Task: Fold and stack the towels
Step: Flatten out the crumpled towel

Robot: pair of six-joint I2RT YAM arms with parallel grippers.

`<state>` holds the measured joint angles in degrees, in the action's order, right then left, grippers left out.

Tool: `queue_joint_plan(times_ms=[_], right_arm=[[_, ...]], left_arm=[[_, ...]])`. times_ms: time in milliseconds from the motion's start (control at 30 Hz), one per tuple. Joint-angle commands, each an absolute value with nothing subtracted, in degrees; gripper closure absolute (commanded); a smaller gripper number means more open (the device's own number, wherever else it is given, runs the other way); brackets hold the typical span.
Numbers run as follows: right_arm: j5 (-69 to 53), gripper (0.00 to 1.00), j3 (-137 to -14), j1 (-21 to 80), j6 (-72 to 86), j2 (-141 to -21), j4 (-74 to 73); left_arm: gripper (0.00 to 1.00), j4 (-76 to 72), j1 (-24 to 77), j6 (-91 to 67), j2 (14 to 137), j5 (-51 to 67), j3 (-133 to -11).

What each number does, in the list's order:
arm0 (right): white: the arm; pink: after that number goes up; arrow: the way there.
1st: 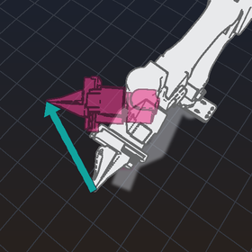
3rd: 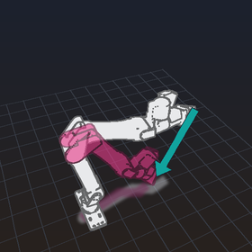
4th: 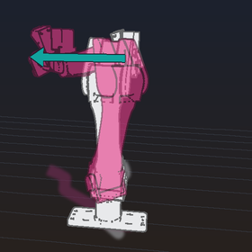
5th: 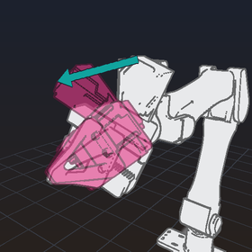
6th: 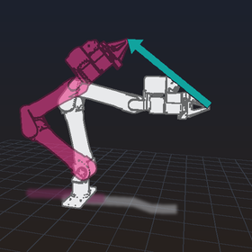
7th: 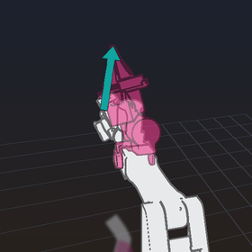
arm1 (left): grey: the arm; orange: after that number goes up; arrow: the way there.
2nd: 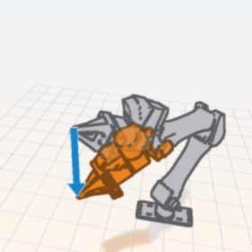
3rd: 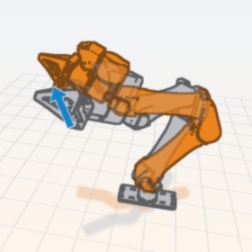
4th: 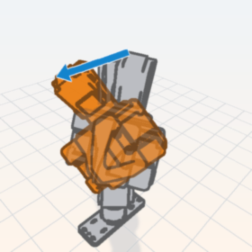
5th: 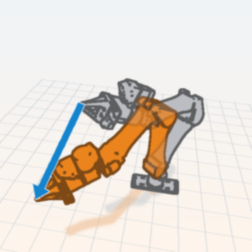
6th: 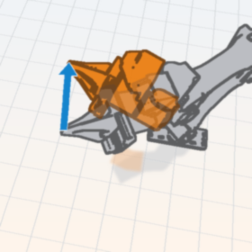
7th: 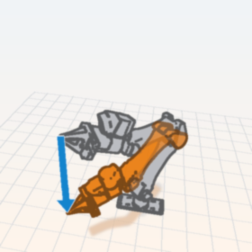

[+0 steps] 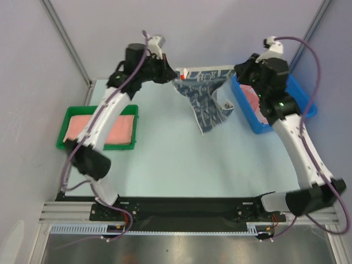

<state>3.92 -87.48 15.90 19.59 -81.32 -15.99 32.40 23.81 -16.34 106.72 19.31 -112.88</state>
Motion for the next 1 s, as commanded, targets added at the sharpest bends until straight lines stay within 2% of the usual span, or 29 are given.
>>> queue_joint_plan(times_ms=[0,67,100,233,367,500,667,833,900,967], right_arm=[[2.20,1.00,-88.69,17.92,16.09,-72.44,-21.44],[1.14,1.00,-87.63,19.50,14.86,-66.75,-21.80],[1.40,1.00,-85.63,23.69,11.55,-64.80,-21.71],[12.56,1.00,-82.53,35.04,7.12,-55.39,-22.93],[12.32,1.00,-78.68,38.67,8.08,-45.12,-22.51],[9.33,1.00,-78.57,39.20,8.79,-41.67,-21.88],[10.45,1.00,-80.94,39.20,8.97,-43.94,-22.50],[15.82,1.00,-80.60,37.80,5.02,-52.26,-20.49],[12.33,1.00,-79.55,31.77,5.44,-55.96,-17.50],[2.76,1.00,-77.79,25.52,7.64,-61.75,-12.69]], left_arm=[[1.00,33.67,24.70,-15.38,91.81,20.30,-110.67],[1.00,31.04,25.13,-16.08,86.43,21.70,-104.26],[1.00,29.72,25.31,-16.52,81.44,22.84,-101.80],[1.00,22.78,29.16,-18.54,69.48,26.37,-90.47],[1.00,21.01,33.04,-21.70,62.15,26.98,-86.14],[1.00,22.23,36.47,-22.94,59.33,26.64,-85.60],[1.00,27.41,37.27,-22.33,59.32,21.46,-88.94],[1.00,31.73,35.70,-16.45,65.46,9.50,-90.88],[1.00,30.94,32.11,-16.43,70.10,9.58,-90.62],[1.00,27.26,29.81,-15.82,73.02,10.02,-89.04]])
